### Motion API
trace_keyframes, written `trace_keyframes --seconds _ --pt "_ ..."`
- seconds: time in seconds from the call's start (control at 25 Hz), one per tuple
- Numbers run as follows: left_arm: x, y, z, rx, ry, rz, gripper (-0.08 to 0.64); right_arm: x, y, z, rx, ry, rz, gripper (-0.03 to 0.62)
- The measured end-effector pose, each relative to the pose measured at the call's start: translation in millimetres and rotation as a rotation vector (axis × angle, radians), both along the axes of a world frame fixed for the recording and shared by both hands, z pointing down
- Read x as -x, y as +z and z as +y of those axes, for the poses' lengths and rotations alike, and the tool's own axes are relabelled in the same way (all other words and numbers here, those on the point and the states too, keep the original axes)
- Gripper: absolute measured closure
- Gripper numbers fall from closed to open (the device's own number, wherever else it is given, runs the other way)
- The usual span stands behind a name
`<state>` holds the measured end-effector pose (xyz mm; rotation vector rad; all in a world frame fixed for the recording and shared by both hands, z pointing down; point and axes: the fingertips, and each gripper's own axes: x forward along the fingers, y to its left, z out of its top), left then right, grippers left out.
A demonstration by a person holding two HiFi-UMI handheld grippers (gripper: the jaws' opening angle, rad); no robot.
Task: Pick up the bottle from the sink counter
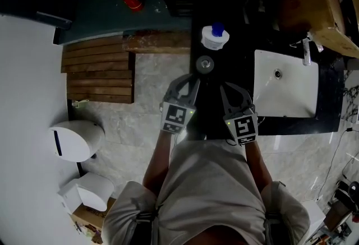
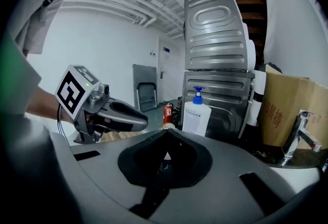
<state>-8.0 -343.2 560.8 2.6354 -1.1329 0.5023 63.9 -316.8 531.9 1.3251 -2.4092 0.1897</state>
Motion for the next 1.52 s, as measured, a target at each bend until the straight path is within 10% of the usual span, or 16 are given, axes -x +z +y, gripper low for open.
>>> trace_keyframes --seconds 0.72,1.52 --pt "-11.2 52.4 -19.1 0.098 0.005 -0.079 0.306 -0.1 27.1 -1.3 0.070 -0.025 -0.015 0.597" --pt "-43.7 75.3 -43.1 0.129 0.080 -0.098 0.252 -7.2 38.9 -2.6 0.104 -0.001 -0.026 0.597"
